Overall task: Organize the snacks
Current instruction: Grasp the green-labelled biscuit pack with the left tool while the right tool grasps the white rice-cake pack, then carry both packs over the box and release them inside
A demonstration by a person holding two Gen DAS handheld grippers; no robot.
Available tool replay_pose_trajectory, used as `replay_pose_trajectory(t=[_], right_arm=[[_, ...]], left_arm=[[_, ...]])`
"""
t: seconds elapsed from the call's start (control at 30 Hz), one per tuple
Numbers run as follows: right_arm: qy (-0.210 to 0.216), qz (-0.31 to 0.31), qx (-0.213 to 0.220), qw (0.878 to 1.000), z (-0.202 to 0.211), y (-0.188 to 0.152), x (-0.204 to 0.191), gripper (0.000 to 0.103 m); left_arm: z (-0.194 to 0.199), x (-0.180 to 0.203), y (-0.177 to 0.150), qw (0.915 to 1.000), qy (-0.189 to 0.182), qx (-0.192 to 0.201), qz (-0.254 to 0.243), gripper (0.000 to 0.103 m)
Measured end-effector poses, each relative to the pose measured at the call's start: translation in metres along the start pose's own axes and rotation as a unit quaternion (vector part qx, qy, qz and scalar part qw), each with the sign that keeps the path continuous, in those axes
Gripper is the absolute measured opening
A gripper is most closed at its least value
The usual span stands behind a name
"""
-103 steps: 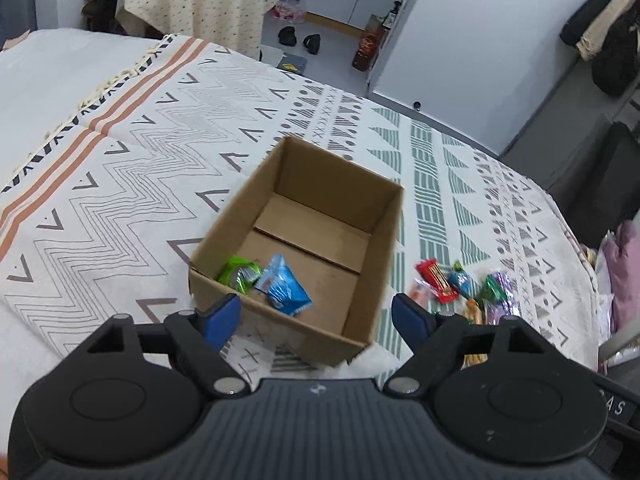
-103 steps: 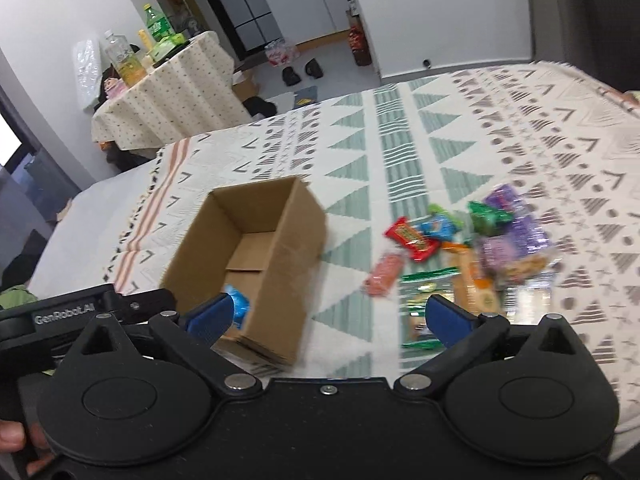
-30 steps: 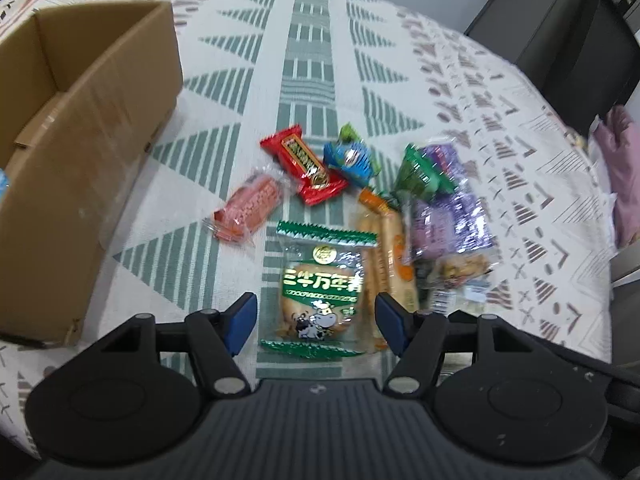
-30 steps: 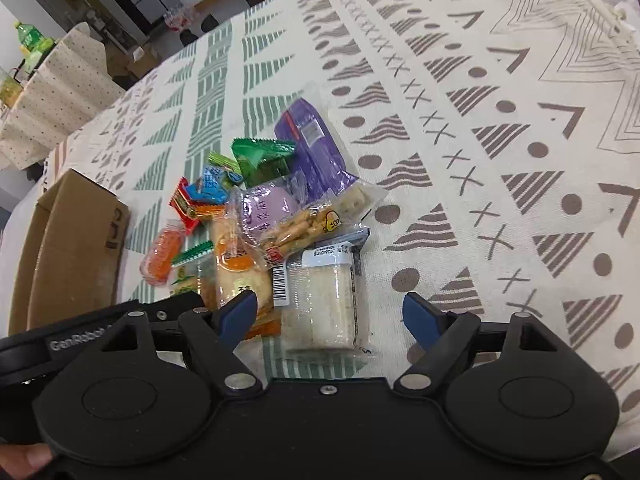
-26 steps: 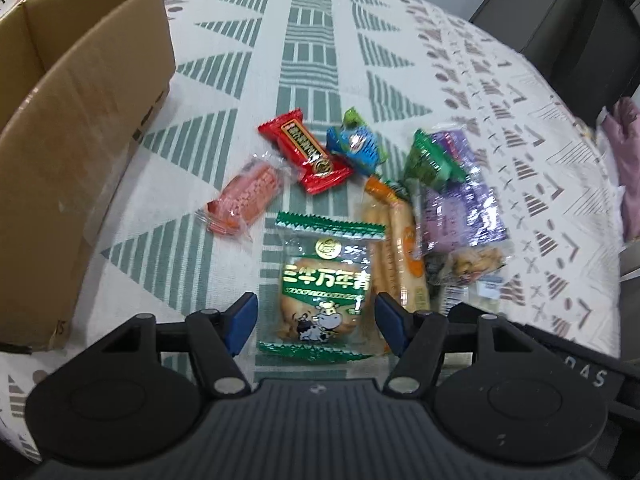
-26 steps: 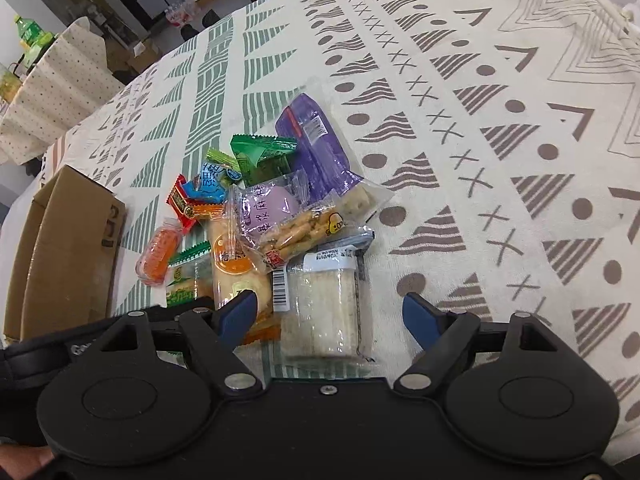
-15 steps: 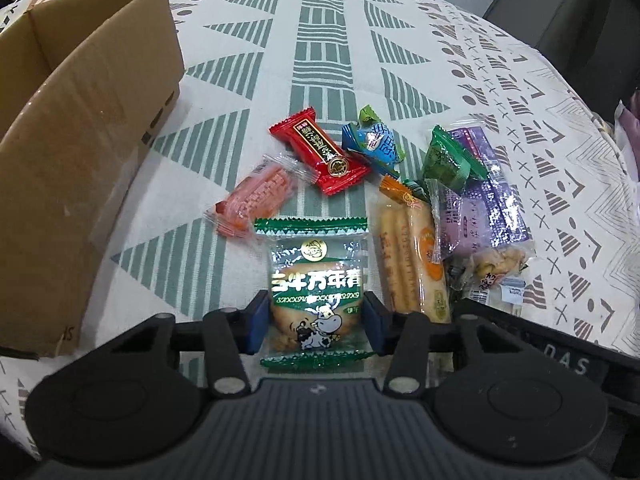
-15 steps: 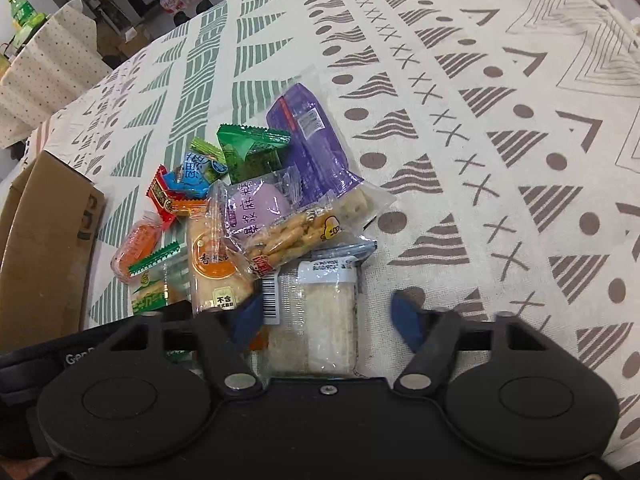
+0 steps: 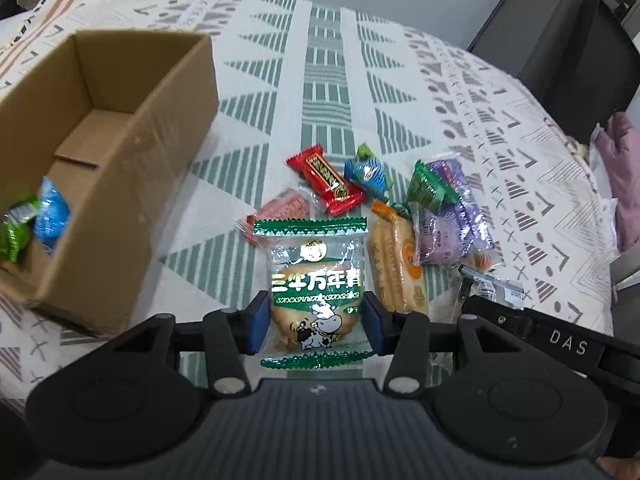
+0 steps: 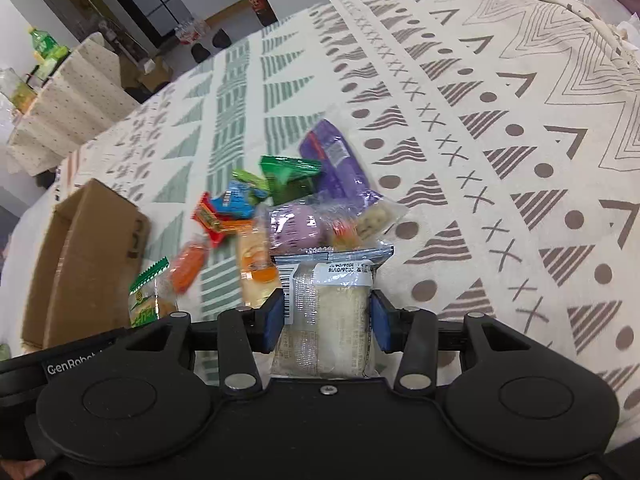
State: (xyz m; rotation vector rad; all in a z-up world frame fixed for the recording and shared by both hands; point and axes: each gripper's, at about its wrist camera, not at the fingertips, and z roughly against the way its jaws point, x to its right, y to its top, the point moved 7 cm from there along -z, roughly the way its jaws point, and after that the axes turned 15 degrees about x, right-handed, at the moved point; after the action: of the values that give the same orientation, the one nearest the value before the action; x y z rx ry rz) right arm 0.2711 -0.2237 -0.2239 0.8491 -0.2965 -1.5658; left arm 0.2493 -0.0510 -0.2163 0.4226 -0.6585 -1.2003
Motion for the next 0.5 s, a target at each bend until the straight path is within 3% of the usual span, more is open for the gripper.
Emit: replay_pose_trajectory(t=[0.5], right_arm=[[0.016,-0.002,0.050,0.999,0.051,0.009,-0.035,0.043]], left_arm=[[0.063,-0.010,0.019,0.9987,-0.017,0.047,0.007,0.047]])
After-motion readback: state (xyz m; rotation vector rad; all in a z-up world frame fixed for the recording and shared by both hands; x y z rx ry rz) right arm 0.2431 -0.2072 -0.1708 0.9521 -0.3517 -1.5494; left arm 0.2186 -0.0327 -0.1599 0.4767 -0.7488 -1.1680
